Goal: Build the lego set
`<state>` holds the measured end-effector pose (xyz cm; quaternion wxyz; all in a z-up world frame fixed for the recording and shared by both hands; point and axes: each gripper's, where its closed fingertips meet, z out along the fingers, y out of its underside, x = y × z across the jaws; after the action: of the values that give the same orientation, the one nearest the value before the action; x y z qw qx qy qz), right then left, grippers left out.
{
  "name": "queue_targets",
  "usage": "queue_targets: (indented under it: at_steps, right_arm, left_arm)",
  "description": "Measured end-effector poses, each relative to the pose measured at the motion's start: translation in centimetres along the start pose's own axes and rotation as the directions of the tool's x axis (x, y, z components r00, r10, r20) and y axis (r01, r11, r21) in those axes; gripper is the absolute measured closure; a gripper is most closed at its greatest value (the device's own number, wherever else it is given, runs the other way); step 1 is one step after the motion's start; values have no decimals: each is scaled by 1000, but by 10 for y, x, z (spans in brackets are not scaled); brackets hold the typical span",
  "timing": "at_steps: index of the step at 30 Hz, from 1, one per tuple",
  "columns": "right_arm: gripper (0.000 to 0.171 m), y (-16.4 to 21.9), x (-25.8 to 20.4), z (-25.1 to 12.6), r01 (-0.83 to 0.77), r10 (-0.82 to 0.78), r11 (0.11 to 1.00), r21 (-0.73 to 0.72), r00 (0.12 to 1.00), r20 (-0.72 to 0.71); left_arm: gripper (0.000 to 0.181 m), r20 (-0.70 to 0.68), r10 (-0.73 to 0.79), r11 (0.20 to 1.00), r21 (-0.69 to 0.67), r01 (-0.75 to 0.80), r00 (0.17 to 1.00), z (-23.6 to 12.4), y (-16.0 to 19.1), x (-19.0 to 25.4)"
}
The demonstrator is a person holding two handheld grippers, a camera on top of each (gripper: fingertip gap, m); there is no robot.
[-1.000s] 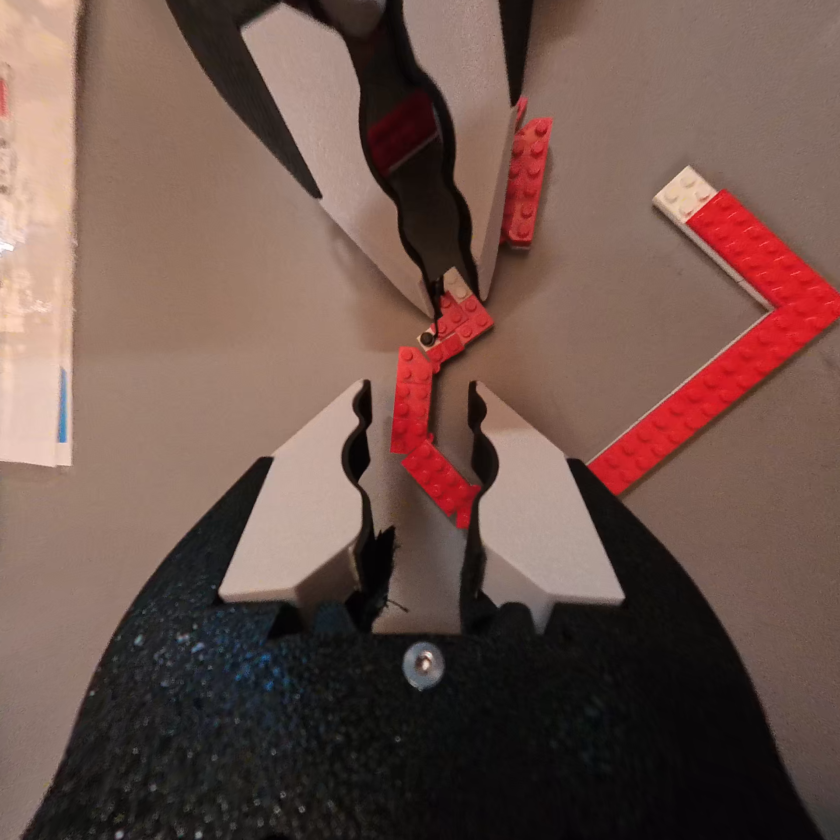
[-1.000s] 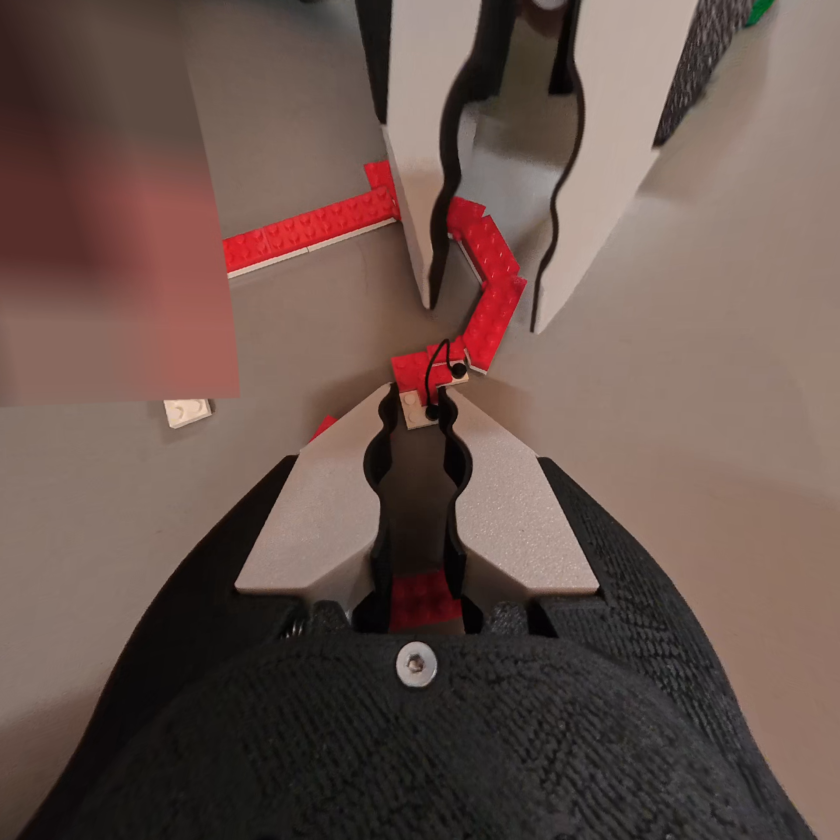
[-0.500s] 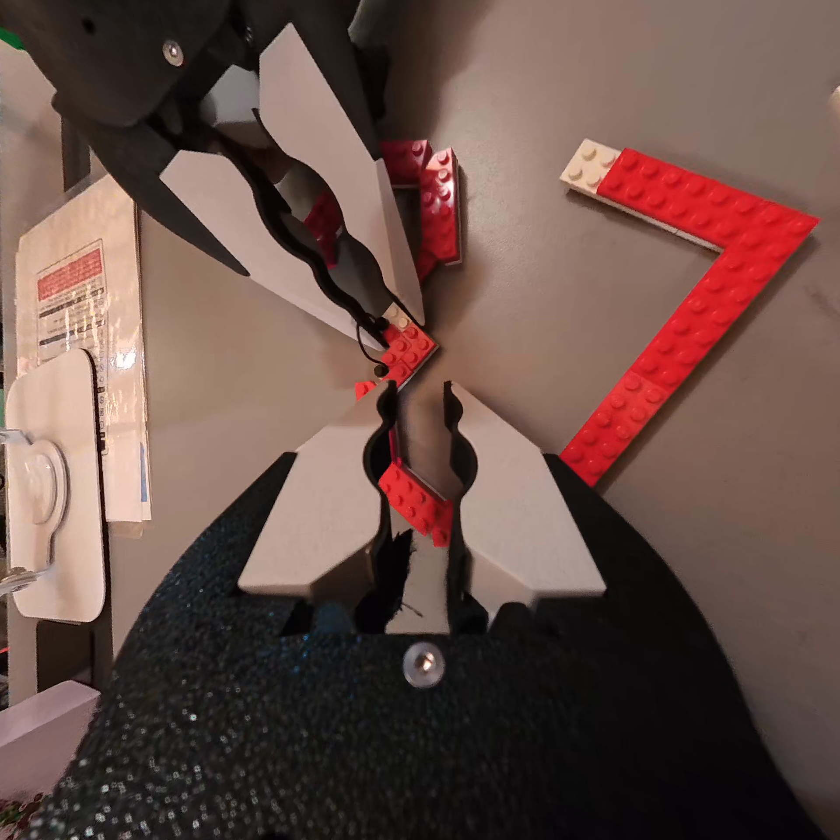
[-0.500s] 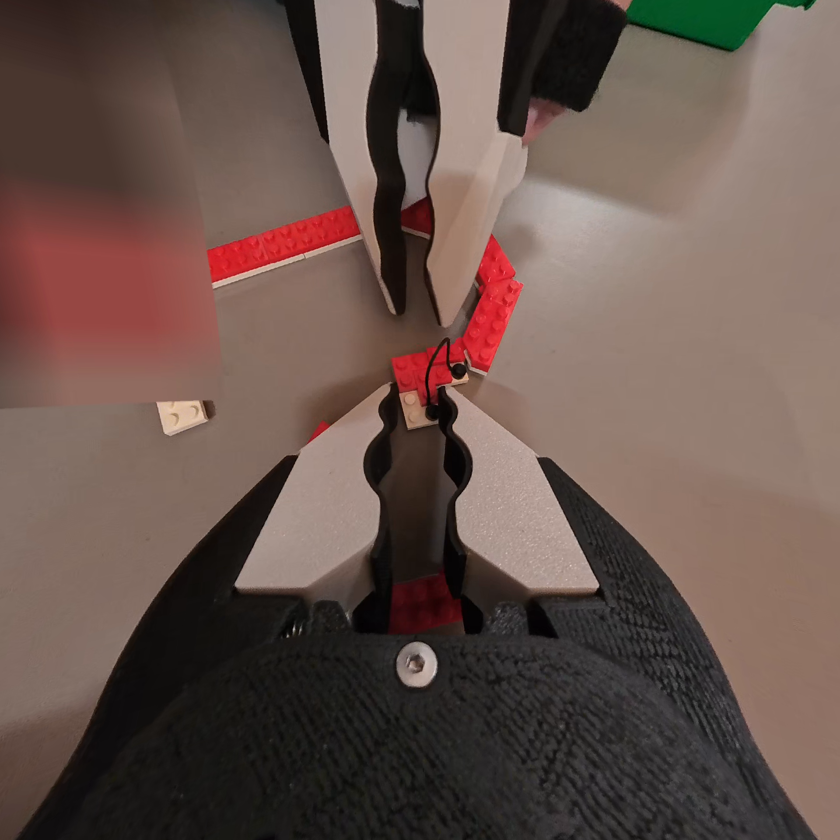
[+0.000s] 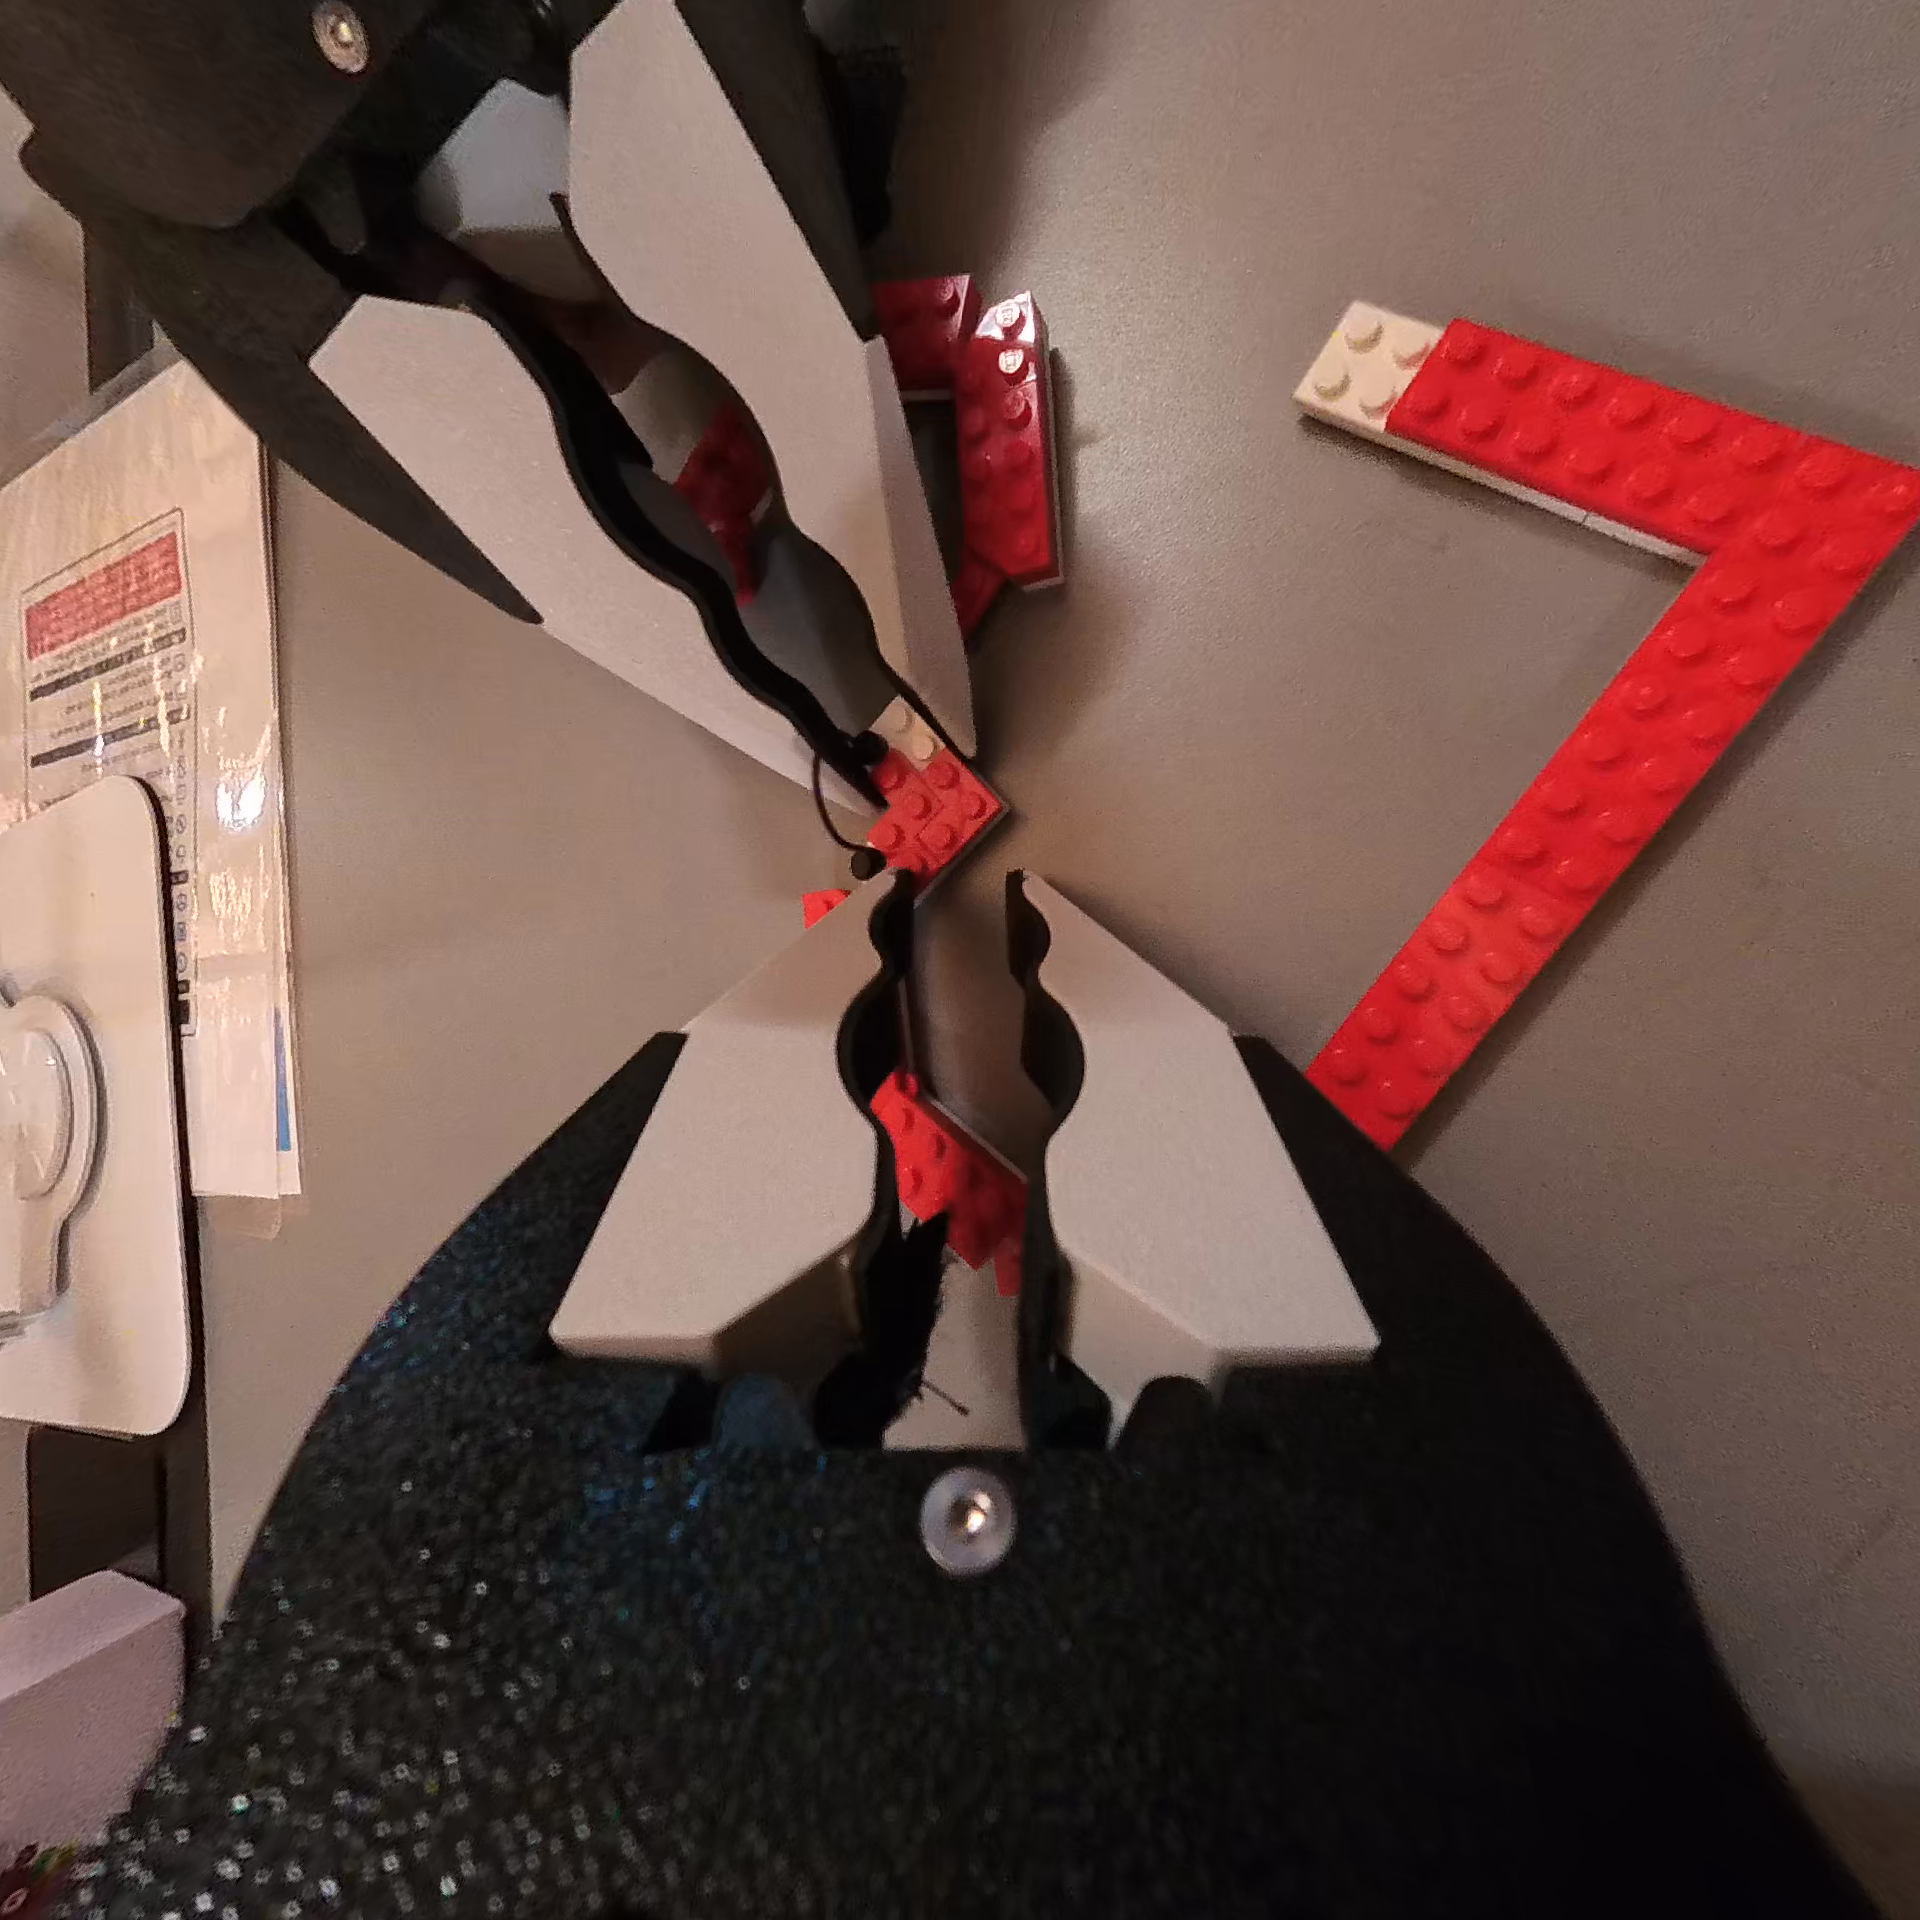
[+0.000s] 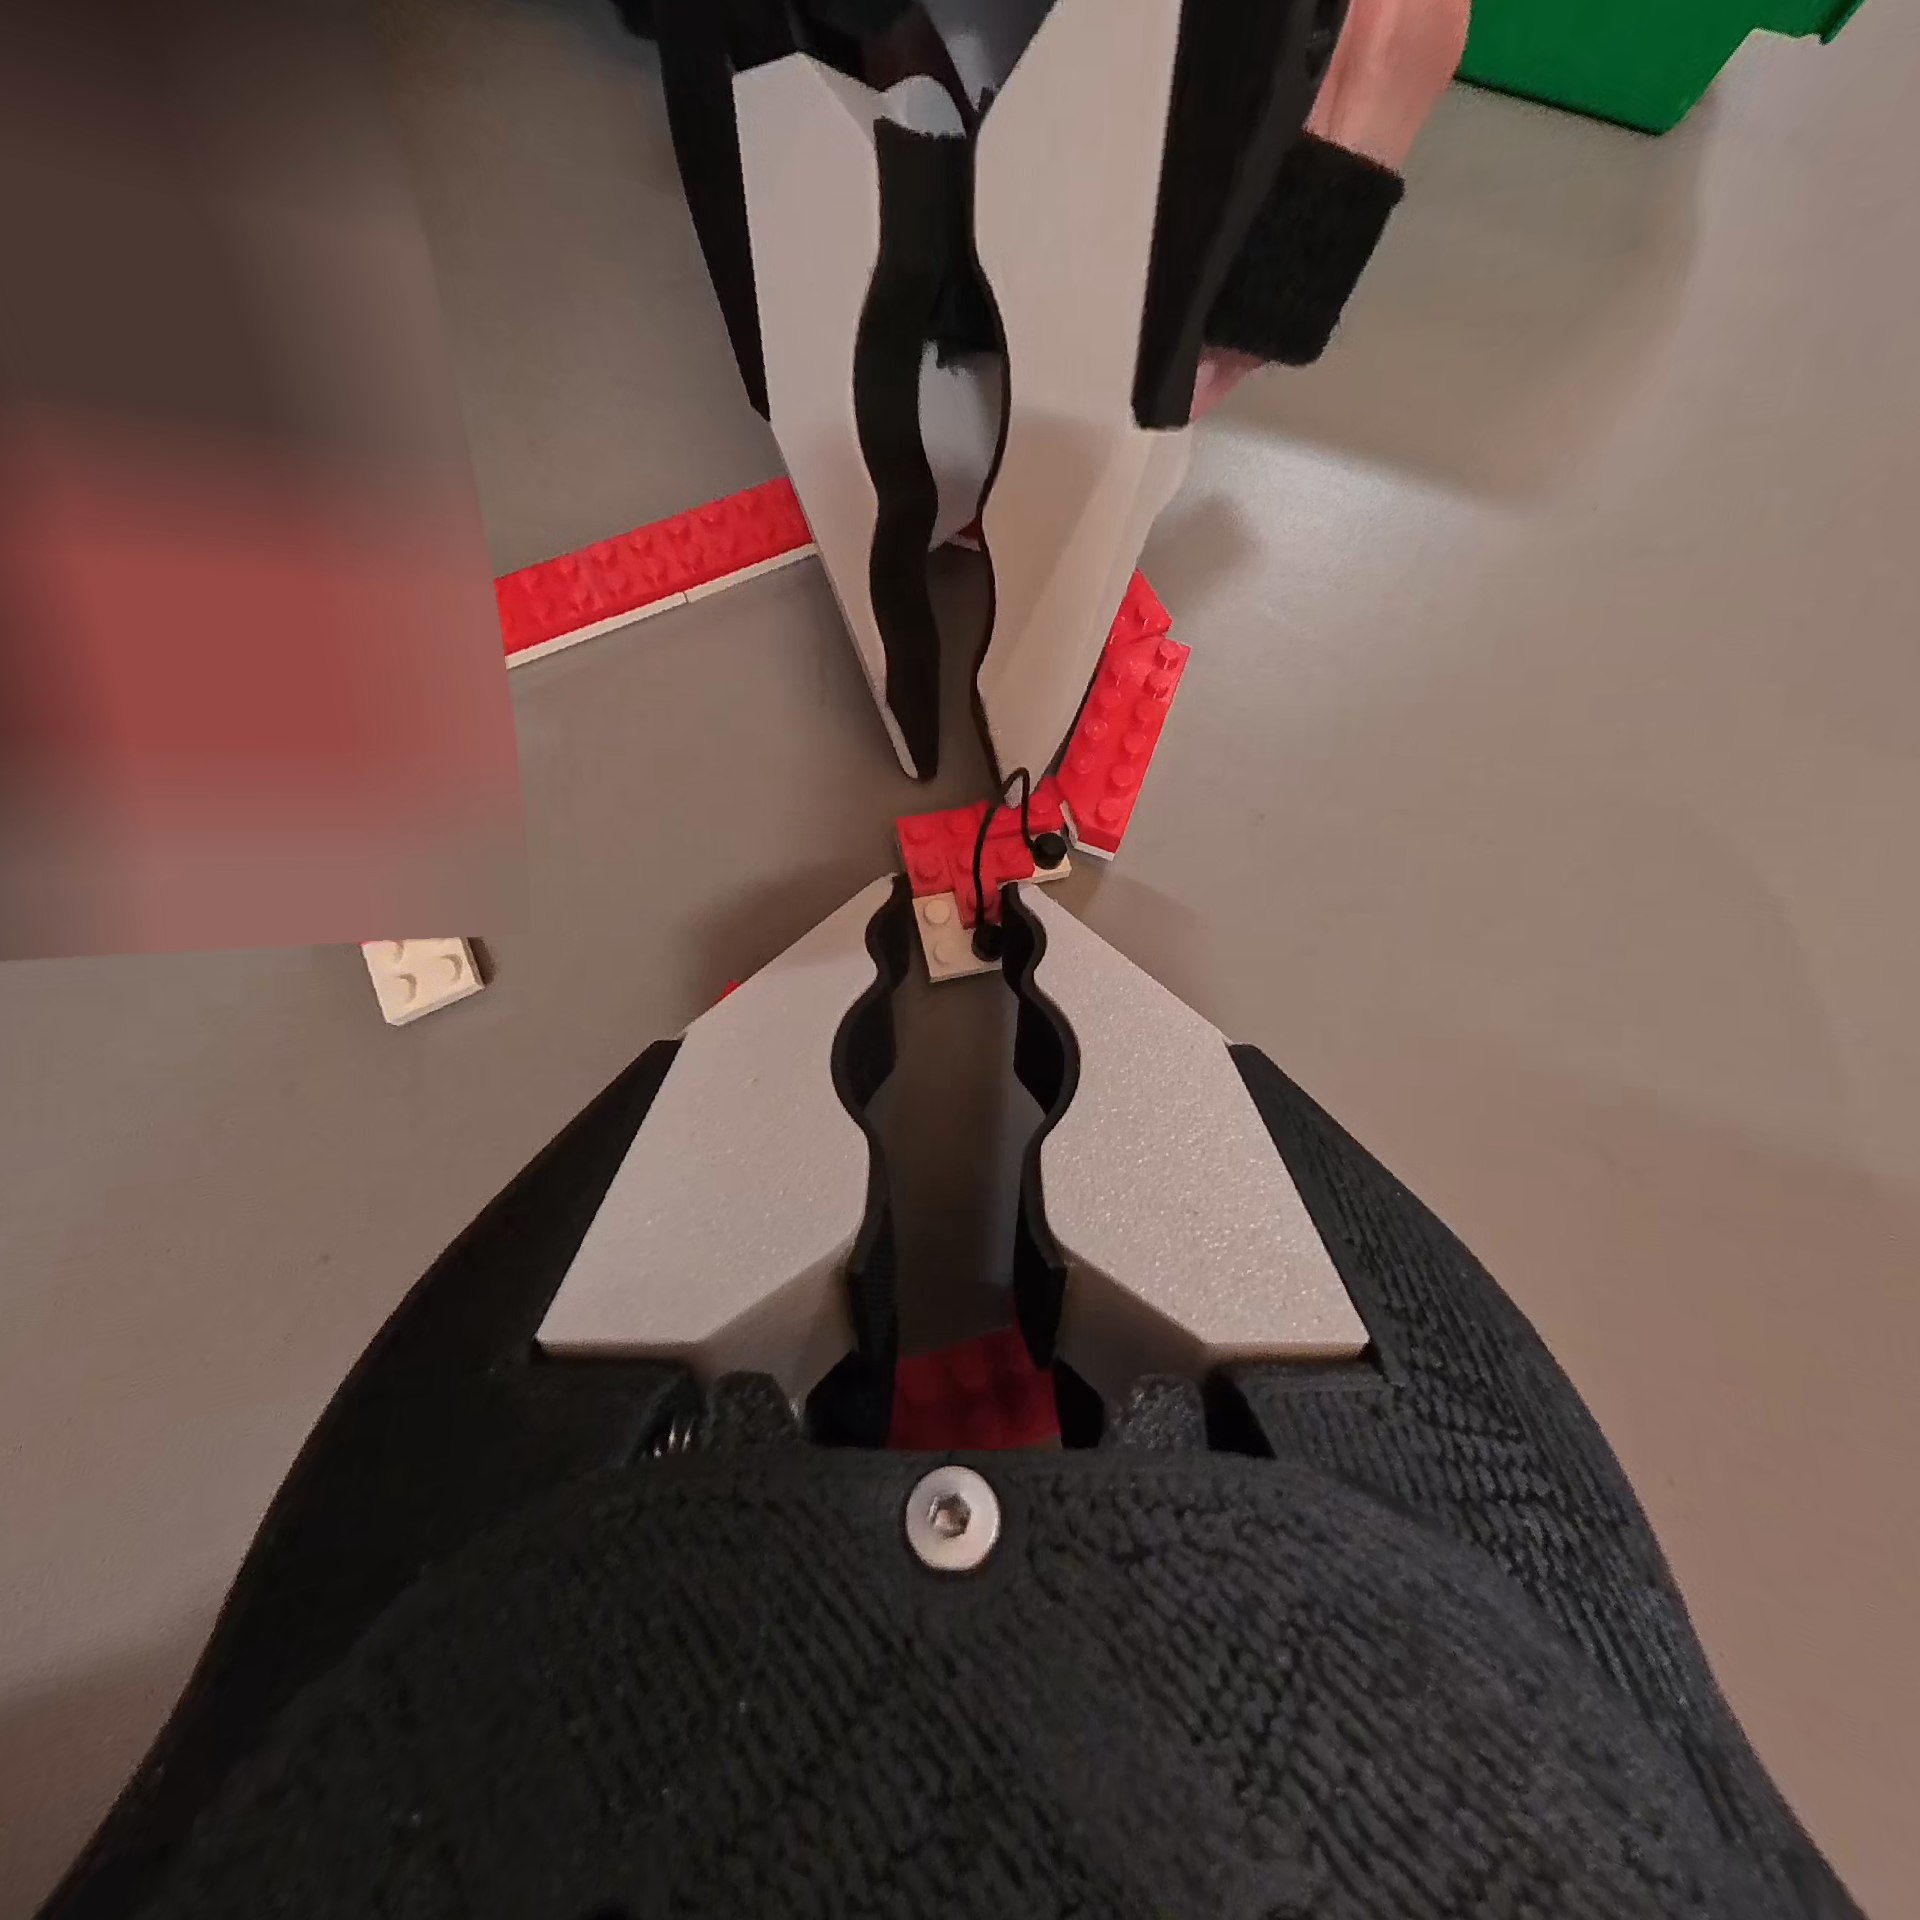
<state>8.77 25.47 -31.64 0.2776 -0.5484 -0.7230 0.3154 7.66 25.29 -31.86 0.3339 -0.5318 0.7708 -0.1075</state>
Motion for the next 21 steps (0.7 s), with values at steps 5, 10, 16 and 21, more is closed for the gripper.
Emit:
queue_targets:
  at_steps: [5,10,16,21]
  right_arm:
    - [155,1,1,0,3,-3,1000,-5,1000,-5]
    - [155,1,1,1,4,-4,1000,-9,1000,-5]
    - [155,2,1,0,-5,5,1000,-9,1000,-1]
    - [155,1,1,0,-9,9,1000,-4,1000,0]
  left_arm:
    - [169,-13,-42,999,1,42,999,0,1,-1]
    - [176,-13,-110,994,2,110,994,1,1,-5]
    - [181,-57,-272,962,20,273,961,1,1,-9]
    - [181,-89,-354,934,17,357,931,1,0,-9]
